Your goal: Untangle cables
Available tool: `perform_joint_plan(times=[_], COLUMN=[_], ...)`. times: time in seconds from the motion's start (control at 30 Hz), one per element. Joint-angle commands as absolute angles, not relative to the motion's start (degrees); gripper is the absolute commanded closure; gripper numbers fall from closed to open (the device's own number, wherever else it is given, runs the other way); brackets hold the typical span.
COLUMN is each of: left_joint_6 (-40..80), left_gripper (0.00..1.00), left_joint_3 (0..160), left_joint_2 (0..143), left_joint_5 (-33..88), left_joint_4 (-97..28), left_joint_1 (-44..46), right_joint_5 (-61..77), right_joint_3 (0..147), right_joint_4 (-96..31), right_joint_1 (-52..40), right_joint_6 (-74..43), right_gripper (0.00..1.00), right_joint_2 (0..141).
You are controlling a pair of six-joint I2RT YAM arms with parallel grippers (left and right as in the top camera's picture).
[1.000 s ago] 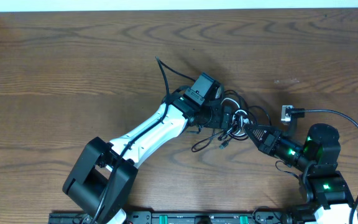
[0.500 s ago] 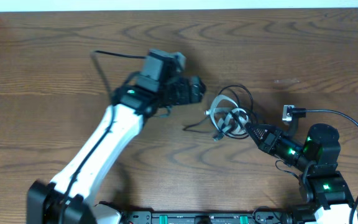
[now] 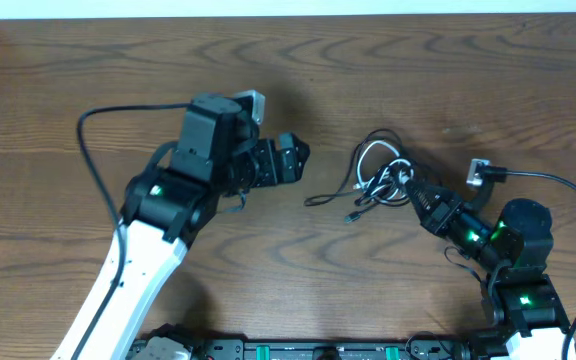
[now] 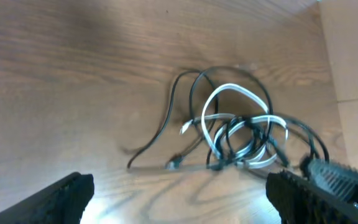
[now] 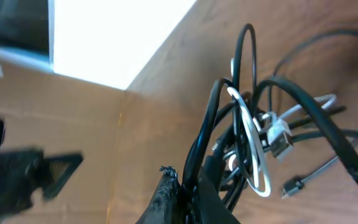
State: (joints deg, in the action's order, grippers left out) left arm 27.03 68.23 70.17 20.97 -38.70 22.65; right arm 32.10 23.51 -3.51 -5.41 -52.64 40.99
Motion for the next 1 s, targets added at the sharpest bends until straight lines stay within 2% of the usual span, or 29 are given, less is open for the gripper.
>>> perform_joint_plan(times=[0.0, 0.2, 0.37, 0.6, 0.73, 0.97], left_joint_6=[28.29, 33.54, 38.7, 45.84, 53.04, 54.39], left_gripper=[0.05, 0.05, 0.05, 0.05, 0.05, 0.05], left_joint_3=[68.53, 68.51, 68.51, 63.92, 54.19, 41.78], left_joint_2=[65.49, 58.65, 51.57, 42.22, 38.3, 36.62], left_joint_5=[20.32, 18.7, 11.53, 9.15, 11.97, 24.67], left_joint_4=[-42.28, -50.94, -57.23, -59.09, -54.28, -32.71], left_joint_1=[22.57, 22.57, 22.57, 22.57, 22.57, 22.57], right_joint_5=[27.05, 27.09, 27.2, 27.77, 27.53, 27.55], right_joint_3=[24.53, 24.53, 24.53, 24.53, 24.53, 24.53], right_joint_4=[-0.3, 5.93, 7.99, 12.51, 14.5, 14.55], right_joint_1=[-5.26, -5.26, -5.26, -5.26, -5.26, -5.26], right_joint_6=[-52.97, -52.93, -52.93, -52.93, -52.93, -52.93], right_gripper=[0.99, 0.99, 0.99, 0.99, 0.99, 0.99], right_joint_2=[41.32, 44.27, 47.09, 48.45, 48.45, 48.51])
